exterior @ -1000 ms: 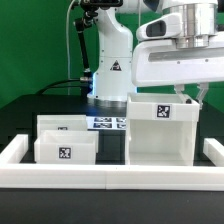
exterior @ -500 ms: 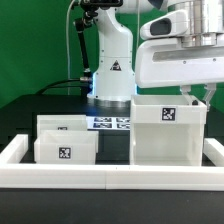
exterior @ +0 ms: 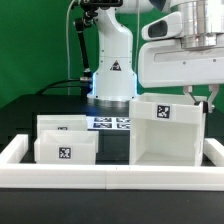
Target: Assemble drawer
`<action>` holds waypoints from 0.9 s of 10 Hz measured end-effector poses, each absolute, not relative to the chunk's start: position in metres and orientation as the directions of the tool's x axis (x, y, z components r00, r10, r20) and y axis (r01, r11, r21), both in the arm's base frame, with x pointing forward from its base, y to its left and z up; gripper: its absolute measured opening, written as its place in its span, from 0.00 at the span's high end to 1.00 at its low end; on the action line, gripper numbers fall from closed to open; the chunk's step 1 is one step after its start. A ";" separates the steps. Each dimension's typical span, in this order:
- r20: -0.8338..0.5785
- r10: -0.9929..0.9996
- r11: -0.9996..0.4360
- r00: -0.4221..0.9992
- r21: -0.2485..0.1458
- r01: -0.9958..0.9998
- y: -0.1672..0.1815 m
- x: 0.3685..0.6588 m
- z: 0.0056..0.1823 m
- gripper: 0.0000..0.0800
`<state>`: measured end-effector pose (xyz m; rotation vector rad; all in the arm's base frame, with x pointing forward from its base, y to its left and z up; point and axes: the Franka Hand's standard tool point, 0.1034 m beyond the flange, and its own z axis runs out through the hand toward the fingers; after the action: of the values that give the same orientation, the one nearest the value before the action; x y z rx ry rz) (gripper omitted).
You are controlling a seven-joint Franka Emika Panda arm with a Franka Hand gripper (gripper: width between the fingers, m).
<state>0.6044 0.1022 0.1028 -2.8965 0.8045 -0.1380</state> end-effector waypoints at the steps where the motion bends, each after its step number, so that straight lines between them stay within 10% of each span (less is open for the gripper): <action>1: 0.046 -0.573 -0.814 0.819 -0.156 -0.560 0.101 0.607 0.104 0.95; 9: -0.035 -0.842 -0.524 0.539 -0.187 -0.831 0.098 0.614 0.108 0.95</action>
Offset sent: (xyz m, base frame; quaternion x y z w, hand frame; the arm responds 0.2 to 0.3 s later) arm 0.0095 -0.0156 -0.0009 0.0148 0.0064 0.1495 0.9886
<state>0.6139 0.0976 0.1080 -2.5932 1.4248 -0.0882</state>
